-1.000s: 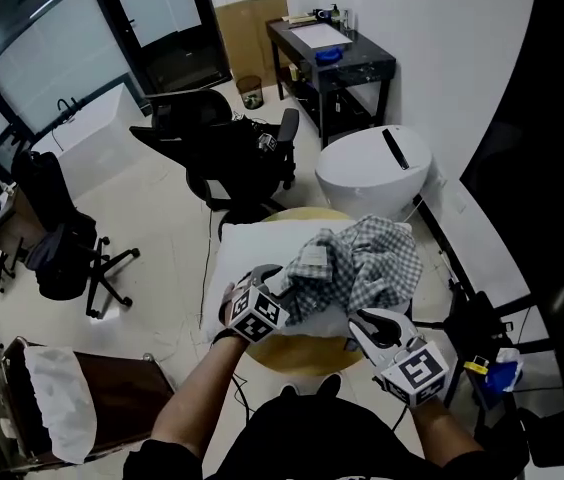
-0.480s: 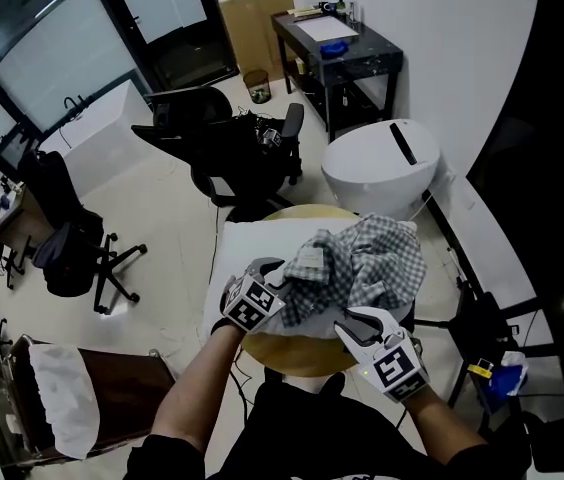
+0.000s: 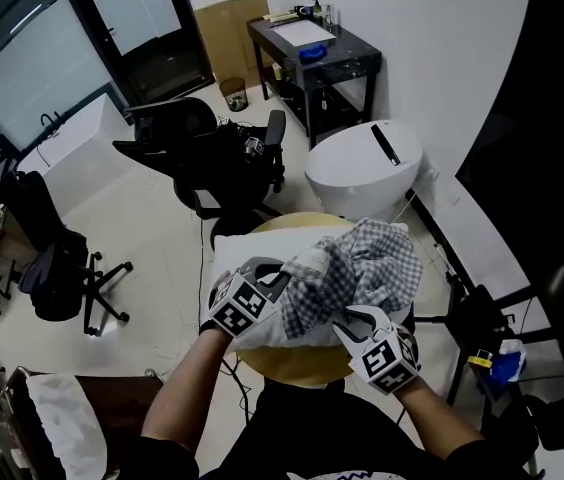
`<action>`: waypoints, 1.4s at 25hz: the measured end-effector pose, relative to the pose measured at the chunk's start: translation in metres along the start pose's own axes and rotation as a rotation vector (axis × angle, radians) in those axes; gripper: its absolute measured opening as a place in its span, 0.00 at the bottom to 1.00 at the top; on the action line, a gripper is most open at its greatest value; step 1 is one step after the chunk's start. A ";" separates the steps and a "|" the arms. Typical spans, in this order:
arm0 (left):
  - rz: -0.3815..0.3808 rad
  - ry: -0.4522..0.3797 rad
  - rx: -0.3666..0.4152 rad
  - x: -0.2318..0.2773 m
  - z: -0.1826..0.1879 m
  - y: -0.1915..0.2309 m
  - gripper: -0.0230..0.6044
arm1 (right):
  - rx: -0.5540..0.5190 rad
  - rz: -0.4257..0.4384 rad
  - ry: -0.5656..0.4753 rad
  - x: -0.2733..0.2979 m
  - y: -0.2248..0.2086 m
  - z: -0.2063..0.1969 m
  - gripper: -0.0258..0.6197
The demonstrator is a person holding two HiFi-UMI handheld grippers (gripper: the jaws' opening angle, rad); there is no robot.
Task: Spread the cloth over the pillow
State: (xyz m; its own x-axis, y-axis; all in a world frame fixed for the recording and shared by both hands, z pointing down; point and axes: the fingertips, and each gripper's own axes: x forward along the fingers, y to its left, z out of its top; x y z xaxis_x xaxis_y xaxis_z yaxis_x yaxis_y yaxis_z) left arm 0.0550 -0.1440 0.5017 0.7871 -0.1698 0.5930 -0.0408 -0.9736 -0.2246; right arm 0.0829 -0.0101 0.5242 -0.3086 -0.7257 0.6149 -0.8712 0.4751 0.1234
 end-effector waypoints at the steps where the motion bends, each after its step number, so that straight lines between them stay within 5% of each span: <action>1: -0.008 -0.015 0.004 -0.005 0.008 0.004 0.05 | 0.004 -0.013 0.015 0.004 -0.002 -0.001 0.25; 9: -0.012 -0.119 0.110 -0.046 0.065 0.047 0.05 | -0.003 -0.115 0.110 0.030 -0.007 0.000 0.33; 17: 0.017 -0.174 0.142 -0.078 0.078 0.097 0.05 | -0.190 -0.255 0.206 0.041 -0.001 0.010 0.40; 27: 0.023 -0.220 0.112 -0.094 0.078 0.133 0.05 | -0.093 -0.198 0.132 0.060 0.029 0.044 0.41; 35: 0.017 -0.226 0.144 -0.097 0.080 0.141 0.05 | -0.060 -0.242 0.212 0.079 0.023 0.024 0.40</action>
State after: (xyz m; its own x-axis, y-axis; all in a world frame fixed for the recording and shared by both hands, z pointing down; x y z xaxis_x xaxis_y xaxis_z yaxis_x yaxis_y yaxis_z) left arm 0.0218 -0.2527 0.3503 0.9054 -0.1313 0.4039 0.0206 -0.9363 -0.3505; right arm 0.0291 -0.0681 0.5571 -0.0038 -0.7043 0.7099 -0.8836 0.3347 0.3274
